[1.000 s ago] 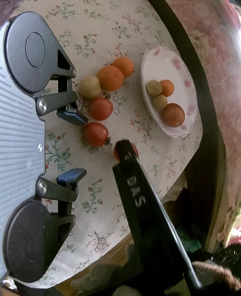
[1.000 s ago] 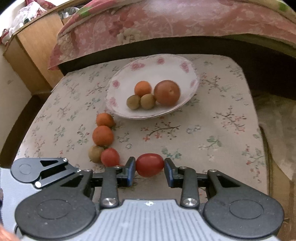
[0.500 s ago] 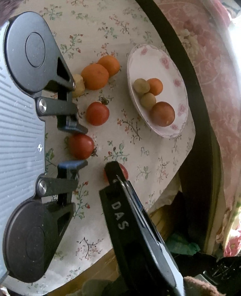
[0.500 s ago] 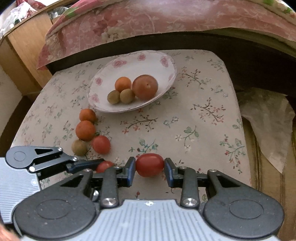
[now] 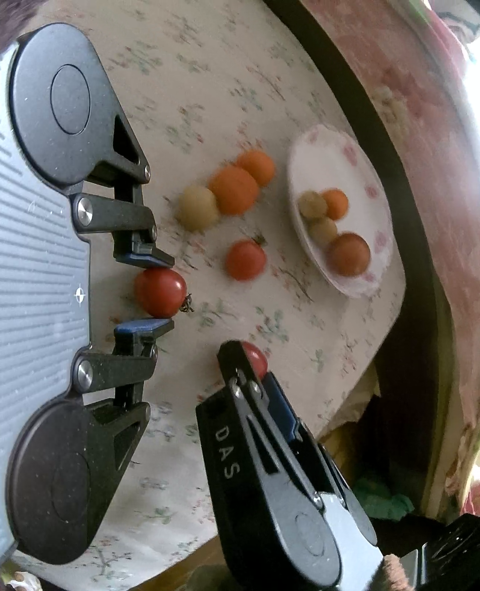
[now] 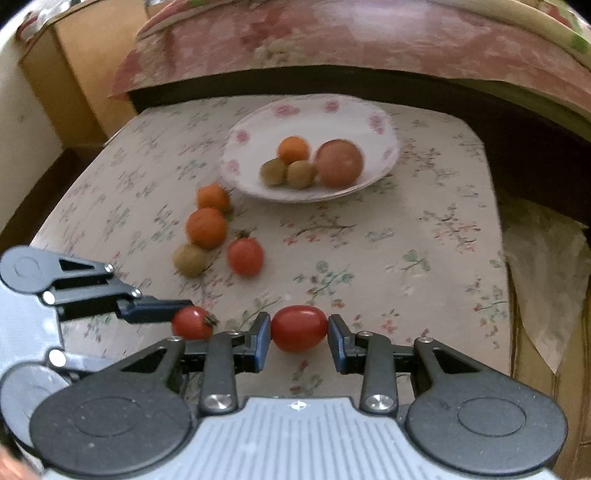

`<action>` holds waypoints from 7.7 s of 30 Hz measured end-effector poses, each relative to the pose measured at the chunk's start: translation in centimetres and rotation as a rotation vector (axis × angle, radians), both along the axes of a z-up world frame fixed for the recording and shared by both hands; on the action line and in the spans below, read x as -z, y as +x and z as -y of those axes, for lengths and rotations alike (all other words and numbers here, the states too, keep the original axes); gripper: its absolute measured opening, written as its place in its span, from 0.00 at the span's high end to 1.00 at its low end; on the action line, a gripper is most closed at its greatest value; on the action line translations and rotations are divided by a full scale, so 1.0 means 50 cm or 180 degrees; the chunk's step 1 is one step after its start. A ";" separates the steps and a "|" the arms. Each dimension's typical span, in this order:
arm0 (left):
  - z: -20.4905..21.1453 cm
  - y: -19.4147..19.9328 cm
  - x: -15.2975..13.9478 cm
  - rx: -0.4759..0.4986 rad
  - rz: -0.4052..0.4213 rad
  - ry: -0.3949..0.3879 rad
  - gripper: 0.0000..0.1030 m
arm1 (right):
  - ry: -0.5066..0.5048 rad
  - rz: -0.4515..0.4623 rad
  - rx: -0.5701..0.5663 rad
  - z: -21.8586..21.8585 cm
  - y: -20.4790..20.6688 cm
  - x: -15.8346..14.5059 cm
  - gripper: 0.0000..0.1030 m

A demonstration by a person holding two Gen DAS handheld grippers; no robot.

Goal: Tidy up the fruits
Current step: 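Carry both cherry tomatoes toward the white plate with both tools, then open the left tool to drop its cherry tomato onto the plate while the right tool holds its tomato, then open the right tool to drop its cherry tomato onto the plate, then move both tools back toward the remaining fruits on the tablecloth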

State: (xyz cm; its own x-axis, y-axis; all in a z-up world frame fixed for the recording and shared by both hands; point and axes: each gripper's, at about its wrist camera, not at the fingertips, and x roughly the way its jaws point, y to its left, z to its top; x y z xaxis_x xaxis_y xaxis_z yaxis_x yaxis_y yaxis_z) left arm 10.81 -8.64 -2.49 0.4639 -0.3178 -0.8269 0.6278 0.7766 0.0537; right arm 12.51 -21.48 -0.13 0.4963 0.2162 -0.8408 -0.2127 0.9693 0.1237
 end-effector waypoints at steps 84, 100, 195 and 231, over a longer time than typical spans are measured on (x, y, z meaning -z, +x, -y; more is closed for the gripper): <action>-0.017 0.070 -0.052 -0.0346 0.0346 0.0011 0.66 | -0.0212 0.0250 0.0052 -0.046 0.046 -0.039 0.66; 0.003 0.145 -0.081 -0.0411 0.0522 0.0054 0.67 | -0.0131 0.0435 0.0318 -0.026 0.114 -0.060 0.66; -0.008 0.190 -0.097 -0.0606 0.0490 0.0051 0.50 | 0.0034 0.0724 0.0569 0.004 0.142 -0.080 0.60; -0.046 0.079 -0.069 -0.0528 0.0204 0.0092 0.46 | -0.0132 0.0297 0.0450 -0.041 0.030 -0.040 0.60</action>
